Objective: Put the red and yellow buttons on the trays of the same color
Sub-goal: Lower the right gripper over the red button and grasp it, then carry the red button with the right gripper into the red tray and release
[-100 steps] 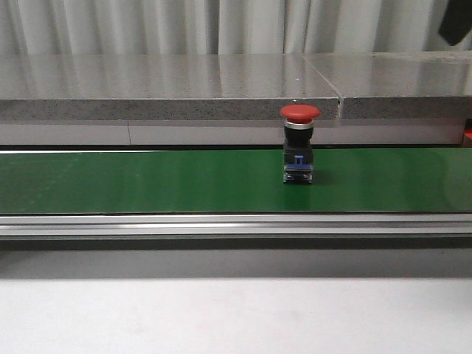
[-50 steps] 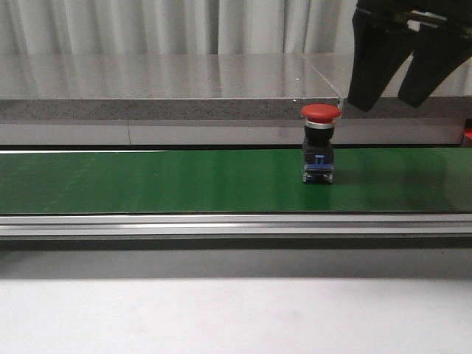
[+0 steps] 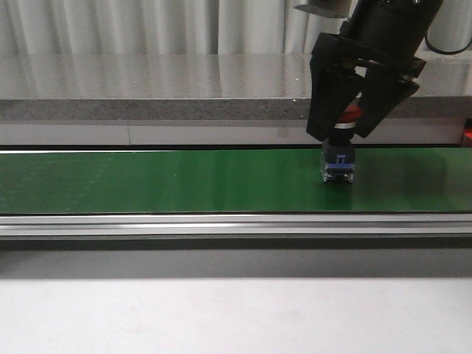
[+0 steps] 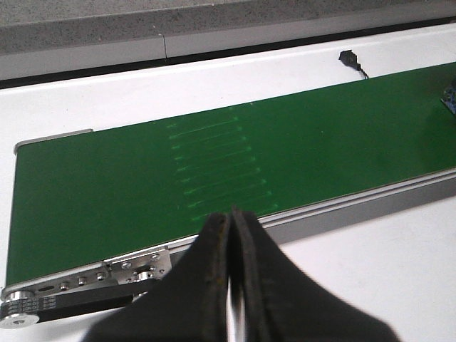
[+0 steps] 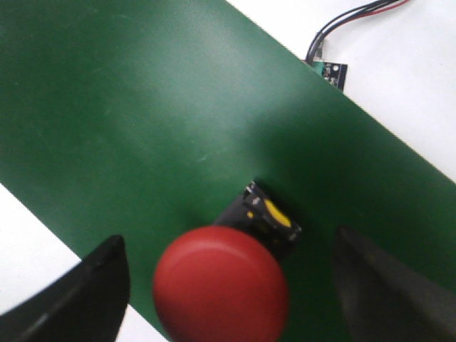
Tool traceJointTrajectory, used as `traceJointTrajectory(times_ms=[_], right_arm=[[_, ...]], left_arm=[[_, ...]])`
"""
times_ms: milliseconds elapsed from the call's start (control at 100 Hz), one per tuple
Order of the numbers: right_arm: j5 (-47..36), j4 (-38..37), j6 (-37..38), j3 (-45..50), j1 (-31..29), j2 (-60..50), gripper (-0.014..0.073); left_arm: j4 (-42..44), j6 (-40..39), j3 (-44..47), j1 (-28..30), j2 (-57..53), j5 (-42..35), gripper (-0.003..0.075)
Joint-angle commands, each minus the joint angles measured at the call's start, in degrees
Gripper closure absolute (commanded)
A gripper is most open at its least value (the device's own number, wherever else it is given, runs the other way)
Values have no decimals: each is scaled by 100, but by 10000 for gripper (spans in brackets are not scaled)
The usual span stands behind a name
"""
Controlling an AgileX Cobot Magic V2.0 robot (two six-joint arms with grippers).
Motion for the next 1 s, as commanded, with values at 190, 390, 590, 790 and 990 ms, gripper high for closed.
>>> traceJointTrajectory(times_ms=[190,390,590,790,990], right_arm=[[-150,112,-86,-188,-35,-320,450],[-282,112,718,-188,-388,-592,473],[-385,112,1561,-188,-1231,-1149,473],[-425,75,1896,-188,-2223,-1646,473],[-369,-527,2557,-188,-3149,-1725,473]], left_arm=[[-124,21,-153,-44,24,-367,741],[-124,21,-153,-44,24,-367,741],[-124,21,-153,-44,24,-367,741],[-124,21,-153,-44,24,-367,741],[-124,21,-153,-44,24,-367,741]])
